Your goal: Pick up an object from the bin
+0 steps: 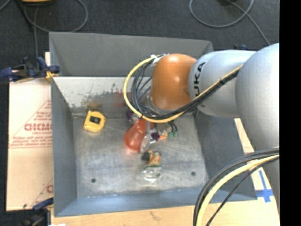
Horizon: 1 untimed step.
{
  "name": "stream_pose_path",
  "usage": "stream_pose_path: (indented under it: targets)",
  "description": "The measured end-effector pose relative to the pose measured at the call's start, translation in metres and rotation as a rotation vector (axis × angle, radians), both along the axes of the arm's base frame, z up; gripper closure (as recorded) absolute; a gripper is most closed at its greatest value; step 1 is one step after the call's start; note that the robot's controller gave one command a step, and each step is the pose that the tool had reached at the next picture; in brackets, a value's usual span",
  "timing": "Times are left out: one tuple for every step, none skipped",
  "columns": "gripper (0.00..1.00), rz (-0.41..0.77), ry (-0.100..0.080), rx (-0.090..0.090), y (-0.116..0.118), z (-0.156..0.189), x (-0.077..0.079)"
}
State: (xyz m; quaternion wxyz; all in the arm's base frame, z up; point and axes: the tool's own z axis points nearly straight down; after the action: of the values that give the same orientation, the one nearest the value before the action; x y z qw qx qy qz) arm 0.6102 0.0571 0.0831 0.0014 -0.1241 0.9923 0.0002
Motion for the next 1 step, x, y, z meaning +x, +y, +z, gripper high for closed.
stream_pose_path:
  targets:
    - [1.0, 0.141, 0.004, 0.0, 0.0126, 0.0391, -0.023]
